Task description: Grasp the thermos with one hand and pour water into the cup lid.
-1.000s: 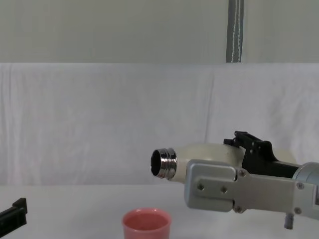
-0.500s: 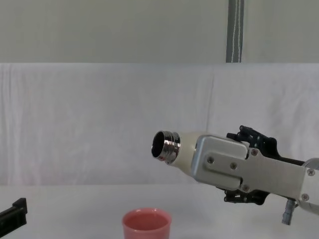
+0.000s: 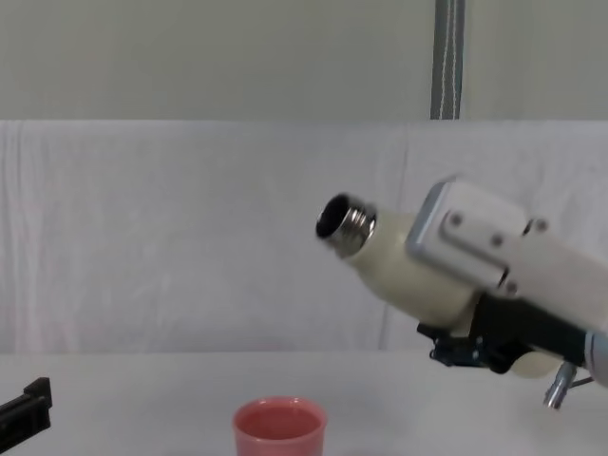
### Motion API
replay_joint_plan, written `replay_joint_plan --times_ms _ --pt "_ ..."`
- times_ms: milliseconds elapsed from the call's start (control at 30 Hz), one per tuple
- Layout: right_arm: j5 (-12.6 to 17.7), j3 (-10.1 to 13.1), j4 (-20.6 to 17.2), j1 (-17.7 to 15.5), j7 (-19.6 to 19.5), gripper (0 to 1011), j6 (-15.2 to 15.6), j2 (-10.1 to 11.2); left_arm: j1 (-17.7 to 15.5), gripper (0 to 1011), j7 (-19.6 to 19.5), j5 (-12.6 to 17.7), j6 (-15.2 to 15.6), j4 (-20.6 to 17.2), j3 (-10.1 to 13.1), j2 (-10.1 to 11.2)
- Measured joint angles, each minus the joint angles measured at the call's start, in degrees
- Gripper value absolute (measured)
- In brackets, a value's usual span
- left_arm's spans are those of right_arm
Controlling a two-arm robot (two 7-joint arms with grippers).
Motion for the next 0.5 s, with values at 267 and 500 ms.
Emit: replay_joint_plan --times_ms 267,500 --pt "7.9 3.7 -0.6 -1.3 0.7 960 -1.4 -2.0 0.0 1001 0.0 0.0 0.0 0.0 0.0 0.0" --pt "12.9 6.3 -0.7 -2.2 1.5 960 -1.7 -3.1 0.0 1001 0.0 0.0 0.0 0.0 0.0 0.0"
